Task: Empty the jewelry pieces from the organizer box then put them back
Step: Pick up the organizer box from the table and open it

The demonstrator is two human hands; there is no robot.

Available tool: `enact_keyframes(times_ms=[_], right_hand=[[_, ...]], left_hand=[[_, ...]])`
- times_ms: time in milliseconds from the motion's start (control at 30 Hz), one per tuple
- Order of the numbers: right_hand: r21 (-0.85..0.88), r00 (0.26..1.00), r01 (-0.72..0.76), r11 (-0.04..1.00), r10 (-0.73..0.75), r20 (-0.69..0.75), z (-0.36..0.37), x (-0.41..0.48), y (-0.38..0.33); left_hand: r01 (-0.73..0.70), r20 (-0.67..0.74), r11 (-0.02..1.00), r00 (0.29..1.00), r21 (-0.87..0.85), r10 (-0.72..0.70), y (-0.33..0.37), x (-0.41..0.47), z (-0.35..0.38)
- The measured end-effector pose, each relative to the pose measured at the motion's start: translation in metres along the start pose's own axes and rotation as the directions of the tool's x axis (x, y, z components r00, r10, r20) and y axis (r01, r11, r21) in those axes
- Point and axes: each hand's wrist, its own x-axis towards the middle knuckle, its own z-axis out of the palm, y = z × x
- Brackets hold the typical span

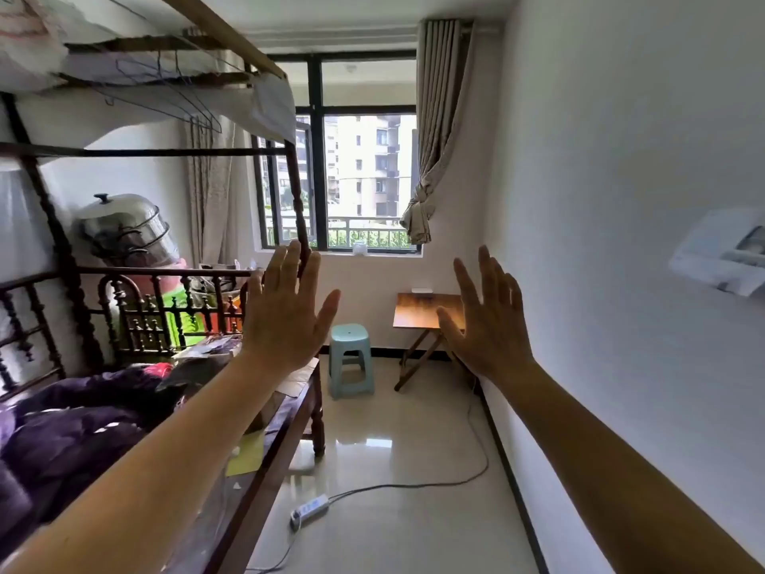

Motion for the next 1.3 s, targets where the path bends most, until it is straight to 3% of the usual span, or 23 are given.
enact_keyframes(times_ms=[133, 333, 733, 1033, 1300], right_hand=[[-0.001, 0.994, -0.029, 1.000, 0.028, 0.105, 0.068, 0.040, -0.010], [-0.024, 0.992, -0.069, 0.997, 0.071, 0.107, 0.155, 0.082, 0.016], [0.002, 0.962, -0.163, 0.987, 0.159, 0.223, 0.345, 0.160, 0.148], [0.048, 0.945, -0.124, 0.991, 0.103, 0.311, 0.499, 0.259, 0.199], [-0.002, 0.928, -0.051, 0.999, 0.048, 0.369, 0.674, 0.340, 0.222]], left_hand=[[0.002, 0.080, 1.000, 0.997, -0.003, -0.002, -0.036, 0.038, 0.061], [-0.012, 0.088, 0.996, 0.996, -0.083, 0.019, -0.050, 0.102, 0.164], [0.006, 0.193, 0.996, 0.981, -0.086, 0.011, -0.015, 0.226, 0.383], [0.040, 0.198, 0.999, 0.979, 0.006, -0.040, -0.048, 0.321, 0.512], [0.070, 0.198, 0.997, 0.978, -0.019, -0.065, -0.102, 0.400, 0.666]])
